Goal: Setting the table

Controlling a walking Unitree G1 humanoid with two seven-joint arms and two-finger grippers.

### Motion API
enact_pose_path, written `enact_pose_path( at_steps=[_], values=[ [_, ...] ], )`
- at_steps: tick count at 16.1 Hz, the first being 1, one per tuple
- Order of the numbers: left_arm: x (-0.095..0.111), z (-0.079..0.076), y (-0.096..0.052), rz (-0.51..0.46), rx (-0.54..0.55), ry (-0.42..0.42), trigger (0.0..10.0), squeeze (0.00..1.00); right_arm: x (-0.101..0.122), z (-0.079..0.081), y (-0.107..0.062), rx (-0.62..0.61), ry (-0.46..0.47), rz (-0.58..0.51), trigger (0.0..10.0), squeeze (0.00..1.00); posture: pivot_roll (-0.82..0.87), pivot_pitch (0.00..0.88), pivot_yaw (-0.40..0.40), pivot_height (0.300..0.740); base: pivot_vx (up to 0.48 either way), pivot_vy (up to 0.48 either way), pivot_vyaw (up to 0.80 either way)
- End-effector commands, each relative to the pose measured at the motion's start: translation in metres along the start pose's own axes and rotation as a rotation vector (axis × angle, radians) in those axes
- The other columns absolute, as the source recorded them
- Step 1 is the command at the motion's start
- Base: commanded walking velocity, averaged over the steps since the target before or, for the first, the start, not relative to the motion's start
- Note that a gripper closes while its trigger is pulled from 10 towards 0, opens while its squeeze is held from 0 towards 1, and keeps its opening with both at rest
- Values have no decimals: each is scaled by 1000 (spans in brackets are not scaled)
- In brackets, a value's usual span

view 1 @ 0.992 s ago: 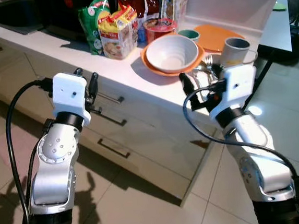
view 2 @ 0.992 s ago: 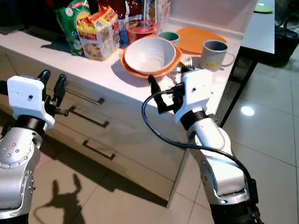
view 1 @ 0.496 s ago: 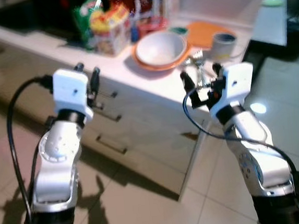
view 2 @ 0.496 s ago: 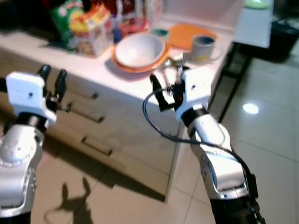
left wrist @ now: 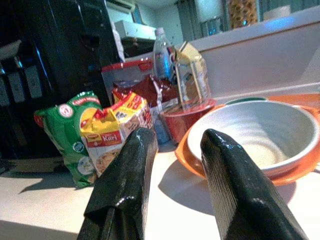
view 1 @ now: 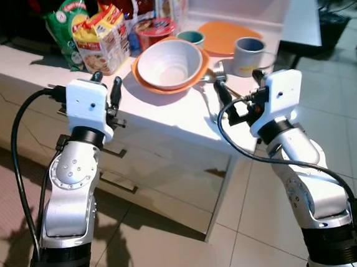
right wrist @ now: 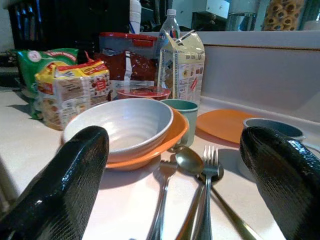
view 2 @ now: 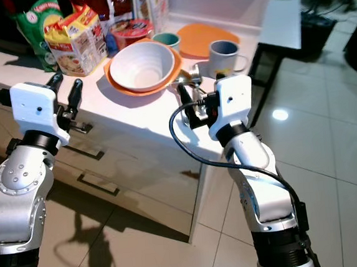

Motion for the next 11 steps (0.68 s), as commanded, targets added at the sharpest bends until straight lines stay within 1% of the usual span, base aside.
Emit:
enact_pose_path(
  at_steps=[1,3,4,8,11],
  values=[
    [-1,-2,1,0,0,6,10000,0,3,-1,0,8,-27,-11,10000,0,88,0,-34,740,375,0,0],
    [0,-1,2,-3,1,7,10000,0,4,1,0,18,-15,-16,10000,0,87,0,-36,740,381,0,800],
    [0,-2,2,-3,2,5,10000,0,4,0,0,7,-1,-18,10000,0,86,0,-38,740,382,0,0],
    [-1,0,1,-1,7,5,10000,0,5,-2,1,8,4,-22,10000,0,87,0,-42,740,378,0,0],
    [-1,3,0,2,14,5,10000,0,10,2,2,29,25,-44,10000,0,90,0,-46,740,364,0,0]
  ],
)
Point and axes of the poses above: a point about 5 cm out from each wrist's last joint towards the gripper, its own y axis pointing out of the wrist towards the gripper, its own x axis along the axis of the wrist's last joint, z = x × y, the point moved 5 cm from there along y, pointing out of the wrist towards the gripper, and after that the axes turned 2 degrees about -y, right-handed, at the moved point
